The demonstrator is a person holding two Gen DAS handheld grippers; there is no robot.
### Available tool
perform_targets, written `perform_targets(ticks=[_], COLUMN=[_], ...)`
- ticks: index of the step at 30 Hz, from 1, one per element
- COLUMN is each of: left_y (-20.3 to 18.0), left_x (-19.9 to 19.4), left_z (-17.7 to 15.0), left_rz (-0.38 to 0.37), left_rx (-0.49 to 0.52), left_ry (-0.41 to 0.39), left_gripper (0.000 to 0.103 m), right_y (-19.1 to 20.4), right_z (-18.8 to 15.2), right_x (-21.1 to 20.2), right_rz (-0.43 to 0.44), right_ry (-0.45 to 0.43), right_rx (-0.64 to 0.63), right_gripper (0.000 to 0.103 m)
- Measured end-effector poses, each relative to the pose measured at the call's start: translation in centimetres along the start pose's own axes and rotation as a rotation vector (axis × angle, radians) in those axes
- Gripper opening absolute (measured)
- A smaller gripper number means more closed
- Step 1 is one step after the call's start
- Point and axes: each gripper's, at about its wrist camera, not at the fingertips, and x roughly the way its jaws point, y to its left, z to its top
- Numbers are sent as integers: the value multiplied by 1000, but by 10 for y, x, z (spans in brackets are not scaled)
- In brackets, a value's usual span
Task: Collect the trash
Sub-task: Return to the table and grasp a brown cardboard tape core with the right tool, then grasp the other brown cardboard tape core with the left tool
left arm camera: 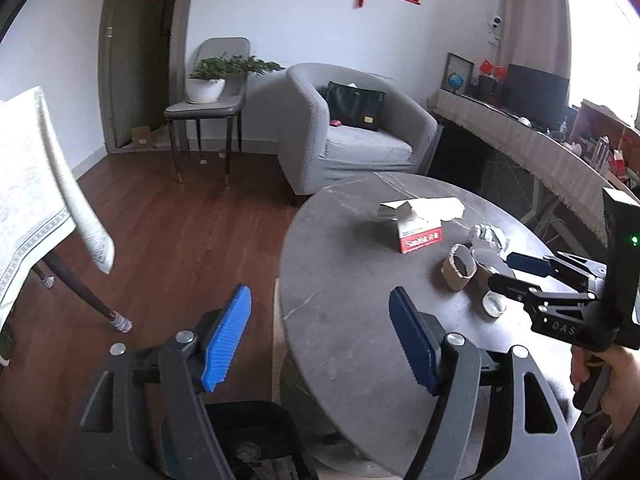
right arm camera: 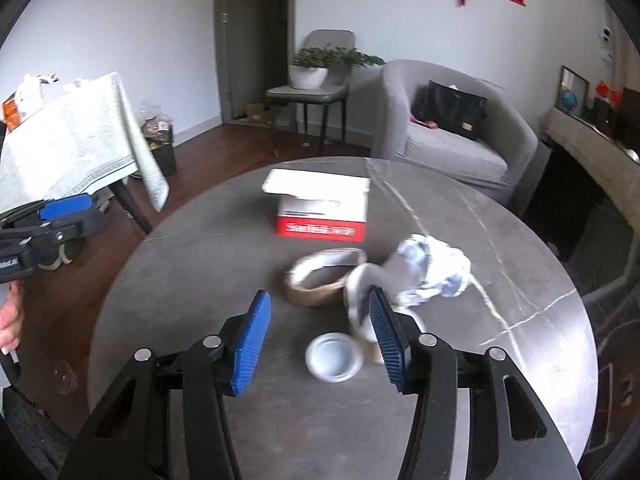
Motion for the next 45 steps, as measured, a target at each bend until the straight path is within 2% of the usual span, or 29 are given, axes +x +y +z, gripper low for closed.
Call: perform_targets(ticks=[4, 6, 10, 14, 18, 22, 24, 27, 30, 33, 37, 45], left_y=[-11, -18, -30, -43, -52, -64, -72, -83, -94, -108, -124, -136], left_x=[10, 15, 24, 32, 40, 49, 55, 64, 74, 83, 96, 117], left_z=[4, 6, 8, 11, 14, 19, 20, 19, 18, 16, 14, 15], left_rz=[-20, -29, -45, -64, -79, -114, -132, -143, -158, -176, -170, -149], left_rx=[25, 36, 66, 94, 108, 115, 121, 149, 178, 217, 258, 268], left_ry=[10, 17, 29, 39, 50, 59, 69, 86, 109, 131, 166, 219], left_gripper=[76, 77, 77, 78, 79, 80, 80, 80, 80, 78, 69, 57], right_y=[-10, -12, -23, -25, -21, -21, -23, -31, -47, -59, -73, -89], right_z=[3, 4, 7, 5, 5, 4, 5, 5, 6, 8, 11, 14], right_x=[4, 5, 8, 16, 21, 26, 24, 22, 14, 5, -8, -18], right_rz=[-8, -35, -33, 10, 5, 5, 12, 28, 82, 134, 183, 215], right_ry=[11, 14, 21, 48, 69, 84, 84, 80, 54, 18, -36, -71], right_rx=[-2, -13, -9, -23, -64, -88, -95, -81, -12, 42, 84, 133], right_gripper=[46, 46, 45, 45, 45, 33, 31, 30, 30, 30, 30, 30])
